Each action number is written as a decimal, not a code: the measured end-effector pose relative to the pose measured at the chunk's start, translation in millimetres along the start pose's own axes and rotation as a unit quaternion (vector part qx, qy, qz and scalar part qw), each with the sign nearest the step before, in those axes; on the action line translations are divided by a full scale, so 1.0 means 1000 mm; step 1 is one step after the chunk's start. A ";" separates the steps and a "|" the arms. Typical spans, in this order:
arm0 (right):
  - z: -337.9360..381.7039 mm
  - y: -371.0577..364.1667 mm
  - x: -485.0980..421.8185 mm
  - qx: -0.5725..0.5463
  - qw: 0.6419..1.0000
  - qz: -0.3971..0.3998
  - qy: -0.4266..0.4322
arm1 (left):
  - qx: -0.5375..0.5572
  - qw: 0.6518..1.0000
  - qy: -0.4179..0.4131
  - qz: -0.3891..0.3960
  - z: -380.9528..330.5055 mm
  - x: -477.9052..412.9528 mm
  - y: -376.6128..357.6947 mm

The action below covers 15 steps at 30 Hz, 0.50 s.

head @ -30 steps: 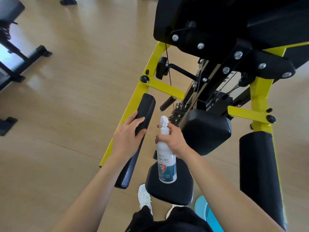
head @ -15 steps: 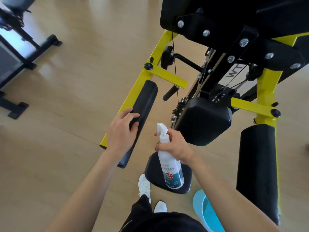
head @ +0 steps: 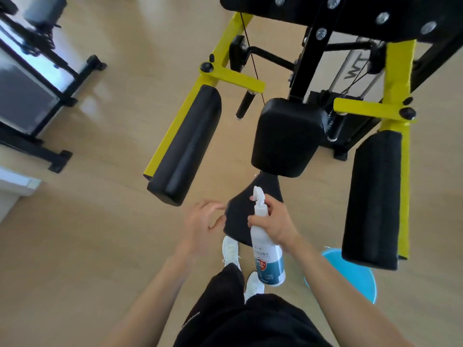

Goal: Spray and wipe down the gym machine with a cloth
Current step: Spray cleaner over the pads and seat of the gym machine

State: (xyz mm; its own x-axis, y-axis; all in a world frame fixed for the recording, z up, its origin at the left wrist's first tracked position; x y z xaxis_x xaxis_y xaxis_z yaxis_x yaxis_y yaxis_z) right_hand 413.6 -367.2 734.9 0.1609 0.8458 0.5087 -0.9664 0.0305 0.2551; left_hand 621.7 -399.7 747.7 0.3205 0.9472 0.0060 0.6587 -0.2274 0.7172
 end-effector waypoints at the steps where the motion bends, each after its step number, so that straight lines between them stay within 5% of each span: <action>1: -0.014 0.003 0.007 -0.010 1.000 -0.012 -0.022 | 0.021 0.998 0.040 0.051 0.000 0.010 -0.014; 8: -0.075 0.014 0.055 -0.060 0.991 -0.091 -0.083 | 0.139 0.955 0.184 0.188 -0.016 0.073 -0.077; 15: -0.087 0.010 0.101 -0.071 0.990 -0.113 -0.052 | 0.299 0.894 0.168 0.290 -0.035 0.109 -0.108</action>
State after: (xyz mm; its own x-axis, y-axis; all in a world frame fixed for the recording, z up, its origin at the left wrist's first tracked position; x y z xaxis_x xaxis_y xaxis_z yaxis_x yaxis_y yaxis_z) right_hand 402.3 -235.3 717.5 0.3896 0.7497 0.5350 -0.9203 0.2936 0.2587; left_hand 561.9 -264.2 695.3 0.5692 0.6226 0.5370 0.7266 -0.6866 0.0260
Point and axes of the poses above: each hand's wrist, its own x-axis away from the middle knuckle, its own y-axis out of the back of the hand, z = x × y, the point moved 2 cm from there along -x, towards the middle knuckle, and after that the axes turned 3 degrees about -y, right-handed, at the moved point
